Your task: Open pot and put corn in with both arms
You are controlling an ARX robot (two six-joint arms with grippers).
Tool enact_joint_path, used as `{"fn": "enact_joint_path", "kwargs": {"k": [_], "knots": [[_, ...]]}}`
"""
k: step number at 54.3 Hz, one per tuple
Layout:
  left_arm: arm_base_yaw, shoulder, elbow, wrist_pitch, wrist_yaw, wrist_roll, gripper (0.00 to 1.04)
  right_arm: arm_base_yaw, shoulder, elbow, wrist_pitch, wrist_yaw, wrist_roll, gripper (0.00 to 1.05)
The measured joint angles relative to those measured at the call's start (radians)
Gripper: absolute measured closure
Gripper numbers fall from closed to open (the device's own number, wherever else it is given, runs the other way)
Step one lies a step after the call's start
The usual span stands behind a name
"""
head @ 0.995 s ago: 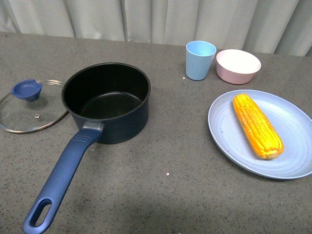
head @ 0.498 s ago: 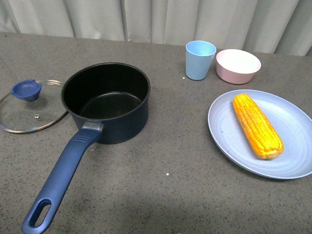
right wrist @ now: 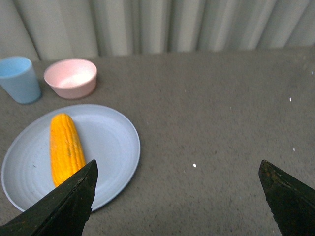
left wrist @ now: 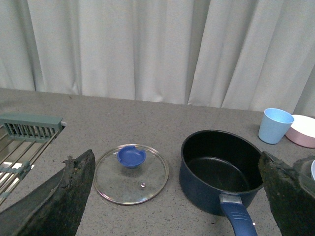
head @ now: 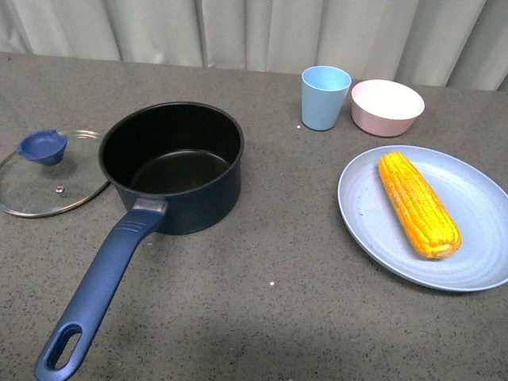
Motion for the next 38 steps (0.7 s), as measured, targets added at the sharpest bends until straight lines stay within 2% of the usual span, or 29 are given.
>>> {"fn": "enact_joint_path", "kwargs": {"k": [8, 14, 29, 38], "knots": [[0.0, 0.0, 0.0, 0.0, 0.0, 0.0, 0.06, -0.082, 0.36, 0.107, 0.138, -0.202, -0.048, 0.09], [0.0, 0.0, 0.0, 0.0, 0.0, 0.0, 0.06, -0.094, 0.557, 0.183, 0.145, -0.282, -0.083, 0.09], [0.0, 0.0, 0.0, 0.0, 0.0, 0.0, 0.06, -0.055, 0.946, 0.391, 0.119, -0.311, -0.185, 0.09], [0.0, 0.0, 0.0, 0.0, 0.0, 0.0, 0.06, -0.022, 1.141, 0.497, 0.127, -0.321, -0.182, 0.09]]}}
